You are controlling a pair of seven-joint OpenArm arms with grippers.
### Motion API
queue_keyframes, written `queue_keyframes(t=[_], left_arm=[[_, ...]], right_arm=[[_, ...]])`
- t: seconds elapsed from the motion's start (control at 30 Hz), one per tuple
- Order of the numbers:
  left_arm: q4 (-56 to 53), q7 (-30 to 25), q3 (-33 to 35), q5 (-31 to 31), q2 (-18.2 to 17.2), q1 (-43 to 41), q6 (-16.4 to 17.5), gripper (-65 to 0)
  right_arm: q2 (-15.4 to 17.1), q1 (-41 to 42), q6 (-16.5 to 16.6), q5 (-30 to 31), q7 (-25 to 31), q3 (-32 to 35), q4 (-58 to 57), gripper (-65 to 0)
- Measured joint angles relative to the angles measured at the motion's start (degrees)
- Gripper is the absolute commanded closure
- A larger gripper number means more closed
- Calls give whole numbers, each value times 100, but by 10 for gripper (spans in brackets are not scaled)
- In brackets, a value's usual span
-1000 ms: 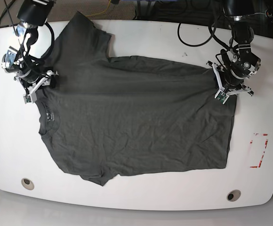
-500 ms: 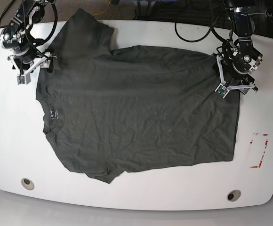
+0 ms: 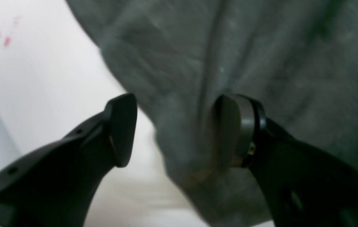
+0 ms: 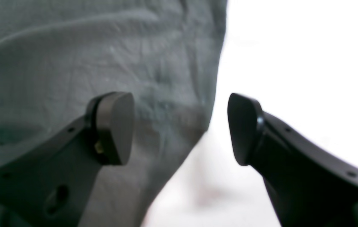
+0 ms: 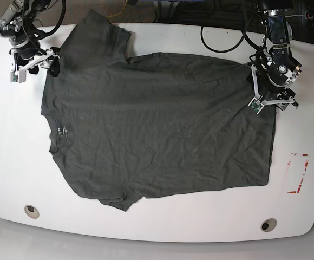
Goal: Layout the t-shirt on the table in an organized manner, then fold the t-shirt properly
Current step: 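Release the shirt with the left gripper and move it along the edge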
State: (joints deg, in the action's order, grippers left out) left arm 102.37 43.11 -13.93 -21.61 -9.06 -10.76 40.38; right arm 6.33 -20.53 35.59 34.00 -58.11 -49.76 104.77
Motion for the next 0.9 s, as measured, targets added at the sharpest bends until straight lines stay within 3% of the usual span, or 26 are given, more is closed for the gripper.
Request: queue_keyframes(t=[0.6, 0.9], left_arm=[[291, -20, -1080, 22, 107, 758, -2, -383], [295, -22, -1172, 42, 107, 791, -2, -383]], right_arm=[[186, 35, 44, 656, 138, -197, -1432, -443], [212, 13, 149, 680, 260, 31, -1486, -442]])
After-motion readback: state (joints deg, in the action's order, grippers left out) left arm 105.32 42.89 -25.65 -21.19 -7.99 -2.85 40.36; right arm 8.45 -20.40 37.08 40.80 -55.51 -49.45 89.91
